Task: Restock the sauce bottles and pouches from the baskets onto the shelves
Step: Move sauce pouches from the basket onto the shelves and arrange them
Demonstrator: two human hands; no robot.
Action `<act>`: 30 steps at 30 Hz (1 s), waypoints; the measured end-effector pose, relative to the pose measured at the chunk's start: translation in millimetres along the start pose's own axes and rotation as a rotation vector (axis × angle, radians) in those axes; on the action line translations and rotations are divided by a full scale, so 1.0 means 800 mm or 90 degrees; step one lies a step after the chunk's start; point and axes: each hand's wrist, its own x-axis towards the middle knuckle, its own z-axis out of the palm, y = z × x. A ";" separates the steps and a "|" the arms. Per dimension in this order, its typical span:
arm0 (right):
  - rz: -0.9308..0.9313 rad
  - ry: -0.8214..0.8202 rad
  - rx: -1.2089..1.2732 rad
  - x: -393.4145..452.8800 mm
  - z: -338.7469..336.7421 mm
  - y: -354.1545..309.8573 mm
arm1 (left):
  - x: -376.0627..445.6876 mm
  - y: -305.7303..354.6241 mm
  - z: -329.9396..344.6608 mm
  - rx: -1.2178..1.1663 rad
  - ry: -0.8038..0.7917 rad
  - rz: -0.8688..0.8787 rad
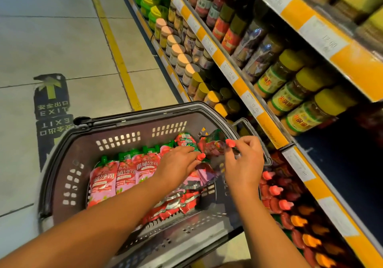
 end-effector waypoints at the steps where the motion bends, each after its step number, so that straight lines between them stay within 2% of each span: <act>1: 0.003 0.010 0.036 -0.001 -0.005 0.002 | 0.002 -0.001 -0.004 -0.037 0.011 0.002; 4: 0.047 0.045 0.132 -0.004 -0.021 0.004 | 0.013 -0.002 -0.022 -0.179 0.047 -0.029; 7: 0.113 0.084 0.194 -0.004 -0.038 0.003 | 0.029 0.001 -0.049 -0.288 0.130 -0.112; 9: 0.142 0.098 0.234 -0.004 -0.050 0.008 | 0.039 0.001 -0.070 -0.343 0.191 -0.180; 11: 0.168 0.104 0.245 -0.003 -0.063 0.018 | 0.045 0.004 -0.090 -0.359 0.221 -0.201; 18: 0.250 0.146 0.300 -0.015 -0.123 0.035 | 0.042 0.053 -0.144 -0.388 0.264 -0.188; 26: 0.221 0.234 0.279 -0.068 -0.262 0.057 | 0.033 0.169 -0.189 -0.436 0.206 -0.079; 30: 0.239 0.298 0.327 -0.114 -0.339 0.077 | 0.025 0.238 -0.200 -0.458 0.175 -0.017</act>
